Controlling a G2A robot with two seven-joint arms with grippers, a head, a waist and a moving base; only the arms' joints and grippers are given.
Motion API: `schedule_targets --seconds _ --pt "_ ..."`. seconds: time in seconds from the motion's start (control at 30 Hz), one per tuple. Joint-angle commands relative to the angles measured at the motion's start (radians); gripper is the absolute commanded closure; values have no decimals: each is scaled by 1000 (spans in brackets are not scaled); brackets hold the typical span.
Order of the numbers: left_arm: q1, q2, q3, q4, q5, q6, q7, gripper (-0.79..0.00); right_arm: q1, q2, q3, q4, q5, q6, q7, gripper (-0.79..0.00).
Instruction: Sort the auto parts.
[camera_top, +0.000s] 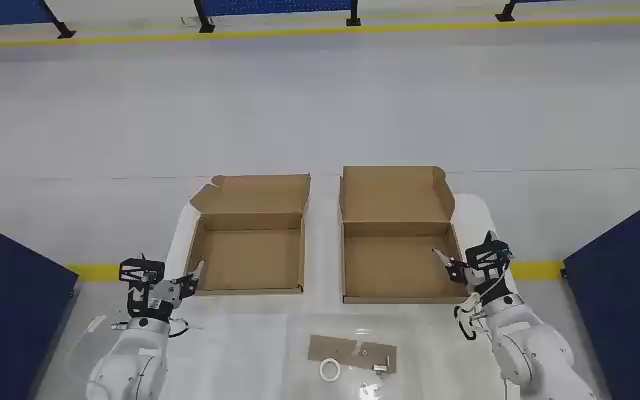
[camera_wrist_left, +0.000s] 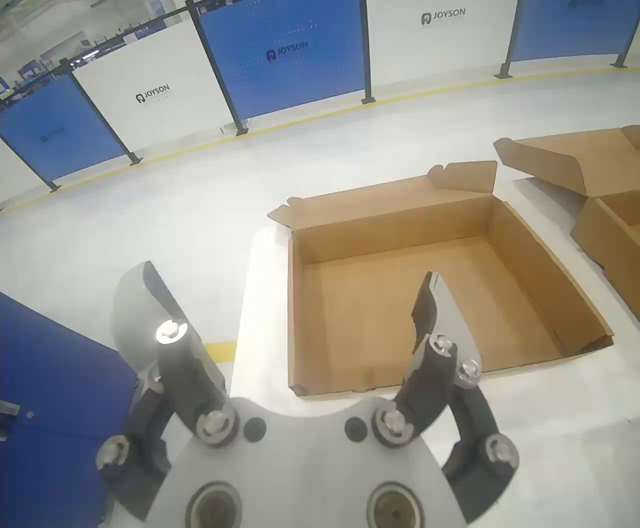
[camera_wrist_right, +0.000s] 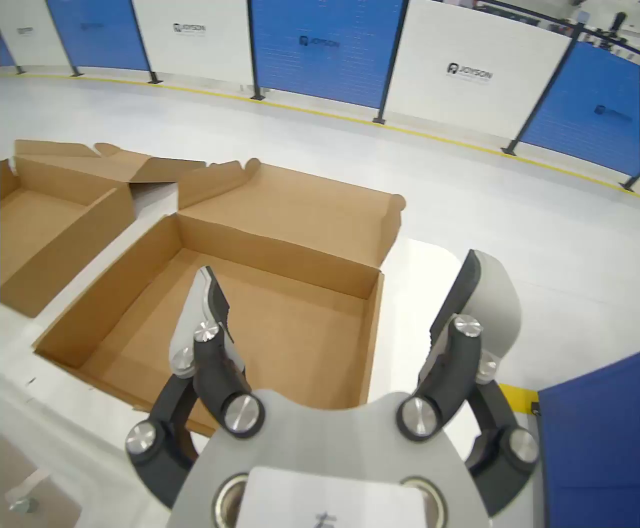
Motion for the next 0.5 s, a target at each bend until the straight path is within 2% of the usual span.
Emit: schedule_targets --seconds 0.0,0.07,0.13,0.17,0.27,0.33,0.47 --pt "0 0 0 0 0 0 0 -785 -6 6 19 -30 66 -146 43 -785" --pt "0 0 0 0 0 0 0 -785 -6 6 18 -29 63 -136 41 -784" --pt "0 0 0 0 0 0 0 -785 -7 7 21 -31 71 -203 46 -785" --pt "0 0 0 0 0 0 0 -785 -7 7 20 -31 68 -204 44 -784" --pt "0 0 0 0 0 0 0 -785 -6 6 19 -30 66 -147 43 -784" --pt "0 0 0 0 0 0 0 -785 -2 10 19 -59 80 -206 59 -785" --pt "0 0 0 0 0 0 0 -785 12 23 48 -107 143 -357 193 -785"
